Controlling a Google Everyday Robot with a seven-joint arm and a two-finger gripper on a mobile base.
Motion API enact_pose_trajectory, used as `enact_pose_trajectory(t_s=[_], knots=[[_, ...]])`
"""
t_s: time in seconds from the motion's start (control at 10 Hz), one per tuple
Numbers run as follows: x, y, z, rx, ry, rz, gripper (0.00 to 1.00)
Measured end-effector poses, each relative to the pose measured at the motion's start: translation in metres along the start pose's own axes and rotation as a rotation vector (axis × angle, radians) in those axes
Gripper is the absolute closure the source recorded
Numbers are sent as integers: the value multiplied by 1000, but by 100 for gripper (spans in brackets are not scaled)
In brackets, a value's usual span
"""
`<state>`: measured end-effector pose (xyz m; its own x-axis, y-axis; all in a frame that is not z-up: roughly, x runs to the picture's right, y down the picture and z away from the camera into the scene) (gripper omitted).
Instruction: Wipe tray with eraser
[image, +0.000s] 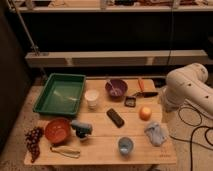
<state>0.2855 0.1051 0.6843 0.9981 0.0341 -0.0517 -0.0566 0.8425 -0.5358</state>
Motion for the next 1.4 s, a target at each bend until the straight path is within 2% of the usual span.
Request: enact_pose_trajectory(t_s=[0.2,0.4,0.7,1.0,1.1,1.2,1.3,1.4], knots=[[0,0,0,0,0,1,35],[-1,-4,-1,-4,-14,35,35],[-44,-36,-5,-13,-94,76,35],[-112,-62,-12,-23,-247,116,35],[-124,-65,-13,-19,-308,135,35],[-136,-65,-9,-18,-410,161,35],[-142,-63,-2,-21,-468,173,35],[-146,-60,6,-24,-489,175,35]])
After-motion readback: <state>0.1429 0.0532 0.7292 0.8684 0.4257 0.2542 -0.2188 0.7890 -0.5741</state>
